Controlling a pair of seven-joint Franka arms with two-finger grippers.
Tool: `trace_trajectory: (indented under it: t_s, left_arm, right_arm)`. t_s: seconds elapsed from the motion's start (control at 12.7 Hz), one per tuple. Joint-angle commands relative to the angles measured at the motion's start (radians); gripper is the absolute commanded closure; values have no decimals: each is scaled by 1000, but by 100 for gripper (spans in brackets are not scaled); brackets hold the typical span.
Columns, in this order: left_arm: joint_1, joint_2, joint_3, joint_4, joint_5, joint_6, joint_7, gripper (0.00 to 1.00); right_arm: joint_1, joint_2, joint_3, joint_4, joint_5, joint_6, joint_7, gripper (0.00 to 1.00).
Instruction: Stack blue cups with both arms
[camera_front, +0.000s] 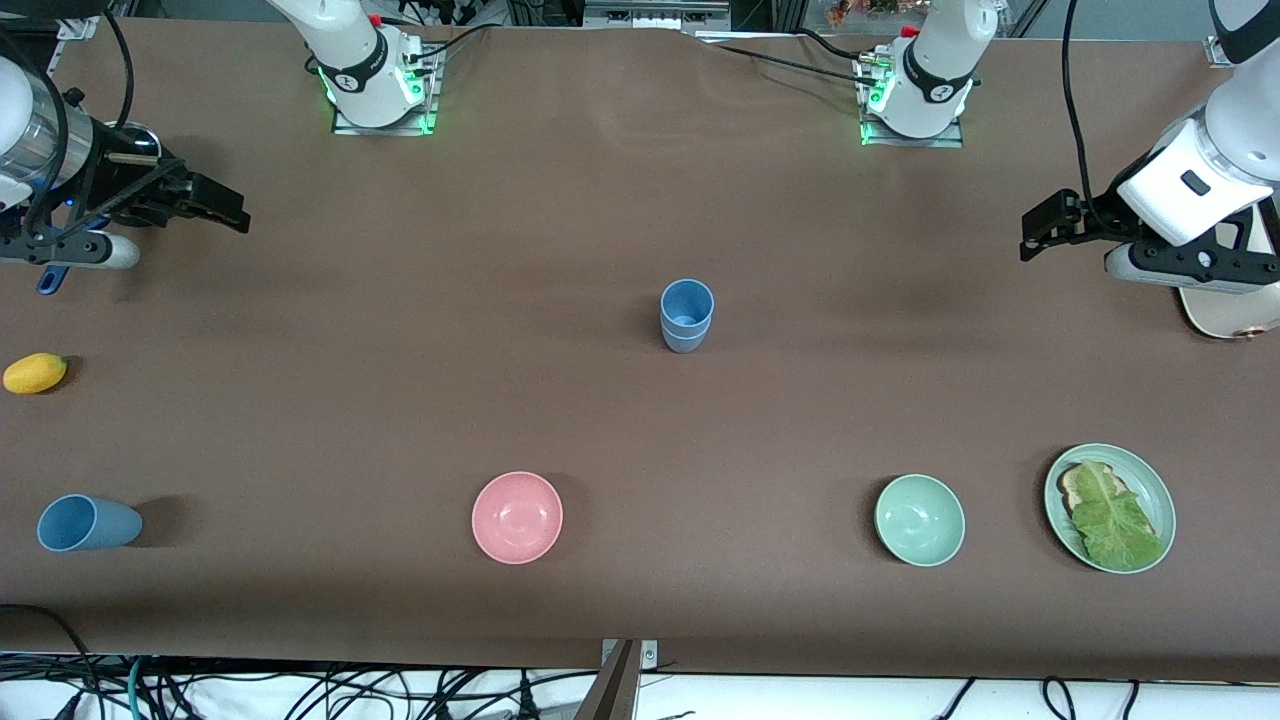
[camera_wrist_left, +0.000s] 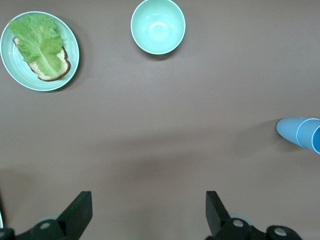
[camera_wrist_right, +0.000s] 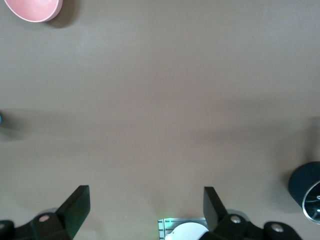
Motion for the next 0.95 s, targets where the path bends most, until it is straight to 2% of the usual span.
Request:
trace_trajectory:
  t_s: [0.0,0.87]
  left_arm:
    - [-2,15,-2,32,13,-22,-2,0]
    - [-2,15,-2,32,13,-22,-2,0]
  right_arm:
    - [14,-16,-13,-16,-21,-2,-22,0]
    - [8,-10,-19,14,-29,-35,-14,0]
